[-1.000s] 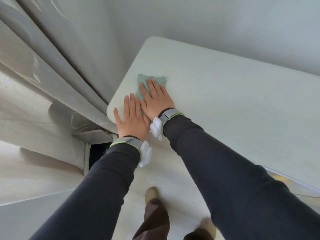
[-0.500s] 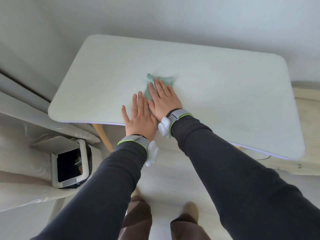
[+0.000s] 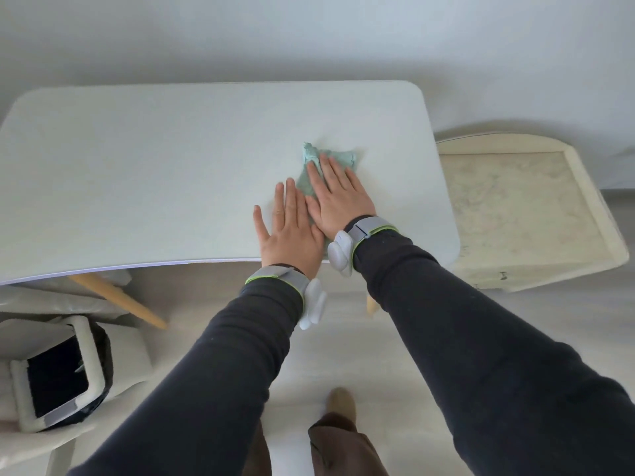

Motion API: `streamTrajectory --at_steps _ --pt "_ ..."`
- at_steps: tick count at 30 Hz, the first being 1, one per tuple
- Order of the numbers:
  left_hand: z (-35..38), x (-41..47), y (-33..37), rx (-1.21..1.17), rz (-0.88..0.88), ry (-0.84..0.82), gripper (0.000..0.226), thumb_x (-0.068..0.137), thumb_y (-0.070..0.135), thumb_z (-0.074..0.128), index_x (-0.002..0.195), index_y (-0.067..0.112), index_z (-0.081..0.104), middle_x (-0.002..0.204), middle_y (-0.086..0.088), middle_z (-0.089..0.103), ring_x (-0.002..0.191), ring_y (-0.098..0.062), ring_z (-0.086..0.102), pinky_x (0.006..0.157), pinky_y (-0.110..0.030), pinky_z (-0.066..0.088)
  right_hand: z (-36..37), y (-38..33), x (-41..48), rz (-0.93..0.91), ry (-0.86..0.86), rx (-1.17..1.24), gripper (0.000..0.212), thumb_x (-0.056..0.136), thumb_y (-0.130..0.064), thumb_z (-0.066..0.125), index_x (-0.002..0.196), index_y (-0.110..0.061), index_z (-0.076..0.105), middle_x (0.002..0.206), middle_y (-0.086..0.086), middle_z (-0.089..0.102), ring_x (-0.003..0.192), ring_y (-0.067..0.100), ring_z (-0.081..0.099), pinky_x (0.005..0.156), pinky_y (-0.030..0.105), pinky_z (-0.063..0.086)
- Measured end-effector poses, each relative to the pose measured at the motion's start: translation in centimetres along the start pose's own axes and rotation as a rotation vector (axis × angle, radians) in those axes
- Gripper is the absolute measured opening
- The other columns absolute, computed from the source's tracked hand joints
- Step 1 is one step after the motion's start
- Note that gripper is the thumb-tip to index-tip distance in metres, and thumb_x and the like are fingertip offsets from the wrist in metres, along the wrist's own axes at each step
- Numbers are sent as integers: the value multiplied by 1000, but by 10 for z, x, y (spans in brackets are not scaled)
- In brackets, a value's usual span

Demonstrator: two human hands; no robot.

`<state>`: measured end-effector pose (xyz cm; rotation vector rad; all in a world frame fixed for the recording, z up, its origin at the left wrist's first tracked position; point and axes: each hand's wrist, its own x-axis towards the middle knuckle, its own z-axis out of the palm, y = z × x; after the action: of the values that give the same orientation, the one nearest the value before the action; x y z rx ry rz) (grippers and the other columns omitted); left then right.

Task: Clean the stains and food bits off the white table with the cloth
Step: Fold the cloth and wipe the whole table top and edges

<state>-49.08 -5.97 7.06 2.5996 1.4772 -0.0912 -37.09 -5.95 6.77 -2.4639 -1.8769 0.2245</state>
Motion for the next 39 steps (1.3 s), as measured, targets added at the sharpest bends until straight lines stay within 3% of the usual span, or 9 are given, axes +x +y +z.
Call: streamTrajectory --at_steps 10,20,29,39 --pt "13 -10 104 8 149 -19 57 99 32 11 152 15 -4 160 3 -14 147 -14 -16 117 -52 -8 -6 100 -57 154 38 3 58 101 -37 22 152 -15 7 161 8 3 150 20 2 123 38 4" --pt "21 -51 148 47 292 -49 58 100 32 11 152 13 -8 160 2 -17 147 -16 -17 118 -54 -7 -1 134 -126 283 -8 8 59 101 -35 20 152 -13 1 161 10 -4 150 21 -2 123 39 1" --pt "16 -70 88 88 310 -41 58 100 36 11 152 15 -7 160 3 -15 147 -14 -17 115 -54 -10 6 73 -131 282 4 3 60 101 -35 20 152 -11 -1 161 12 -5 149 22 -5 123 40 -1" --pt "3 -69 -46 103 218 -15 59 100 38 13 152 16 -7 160 2 -16 147 -16 -17 116 -54 -9 18 -58 -82 224 24 -8 60 102 -38 20 152 -11 1 161 13 -3 150 24 -3 122 41 -1"
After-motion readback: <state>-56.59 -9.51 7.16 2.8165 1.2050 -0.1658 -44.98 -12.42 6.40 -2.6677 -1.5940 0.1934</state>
